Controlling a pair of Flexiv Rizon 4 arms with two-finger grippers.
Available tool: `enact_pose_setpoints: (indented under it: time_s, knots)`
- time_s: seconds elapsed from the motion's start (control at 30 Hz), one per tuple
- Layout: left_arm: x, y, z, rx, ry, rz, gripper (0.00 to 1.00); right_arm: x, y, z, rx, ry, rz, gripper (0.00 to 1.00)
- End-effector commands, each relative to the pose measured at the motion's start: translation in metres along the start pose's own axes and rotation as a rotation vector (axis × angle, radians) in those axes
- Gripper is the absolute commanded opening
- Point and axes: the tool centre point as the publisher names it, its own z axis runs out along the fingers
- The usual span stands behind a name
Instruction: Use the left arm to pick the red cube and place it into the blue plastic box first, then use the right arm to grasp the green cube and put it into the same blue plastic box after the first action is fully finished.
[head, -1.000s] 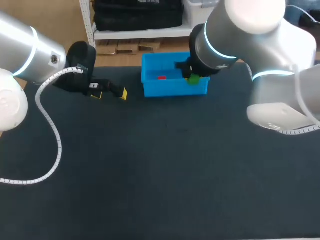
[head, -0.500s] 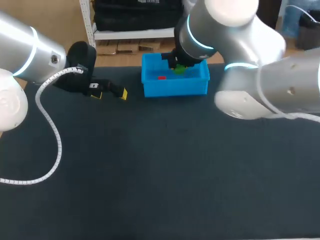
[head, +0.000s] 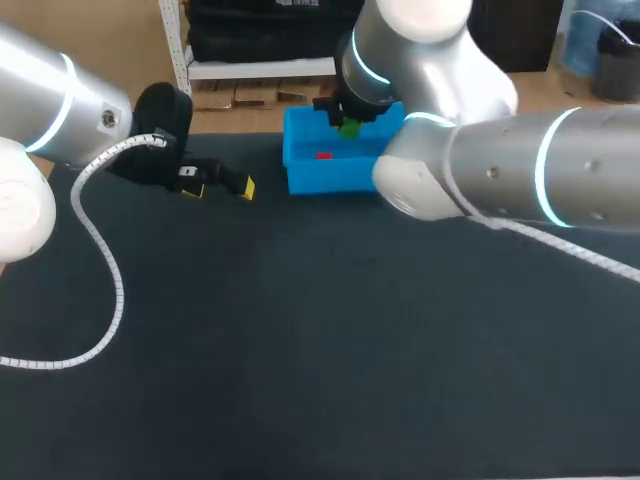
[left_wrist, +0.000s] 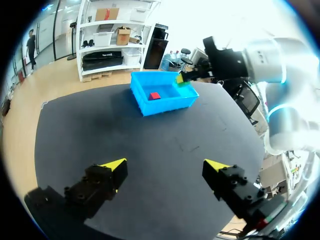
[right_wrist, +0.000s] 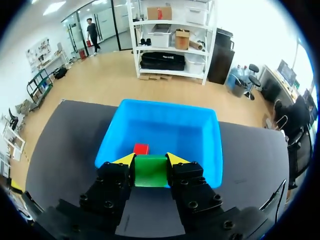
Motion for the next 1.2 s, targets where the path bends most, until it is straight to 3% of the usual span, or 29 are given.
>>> enact_pose_setpoints:
  time_s: [0.03, 0.53, 1.03, 1.07, 1.1, 1.13, 1.2]
  knots:
    - [0.0, 0.002, 0.0, 0.01, -0.003, 0.003, 1.0, -0.011, -0.001, 0.032, -0.014, 0.03, 0.018, 0.0]
    - [0.0, 0.002, 0.0, 0.01, -0.003, 0.003, 1.0, -0.003, -0.024, 0.068, -0.011, 0.03, 0.027, 0.0]
    - [0.0, 0.002, 0.0, 0.01, -0.003, 0.003, 1.0, 0.005, -0.038, 0.08, 0.011, 0.06, 0.051, 0.0]
    - [0.0, 0.002, 0.0, 0.01, -0.003, 0.003, 1.0, 0.005, -0.039, 0.081, 0.016, 0.065, 0.052, 0.17]
    - [0.0, 0.002, 0.0, 0.01, -0.003, 0.003, 1.0, 0.005, -0.04, 0.082, 0.017, 0.069, 0.054, 0.94]
    - [0.0, 0.002, 0.0, 0.01, -0.003, 0.003, 1.0, 0.005, -0.041, 0.083, 0.018, 0.07, 0.057, 1.0]
    - [0.0, 0.002, 0.0, 0.01, -0.003, 0.003, 1.0, 0.006, -0.041, 0.081, 0.02, 0.071, 0.058, 1.0]
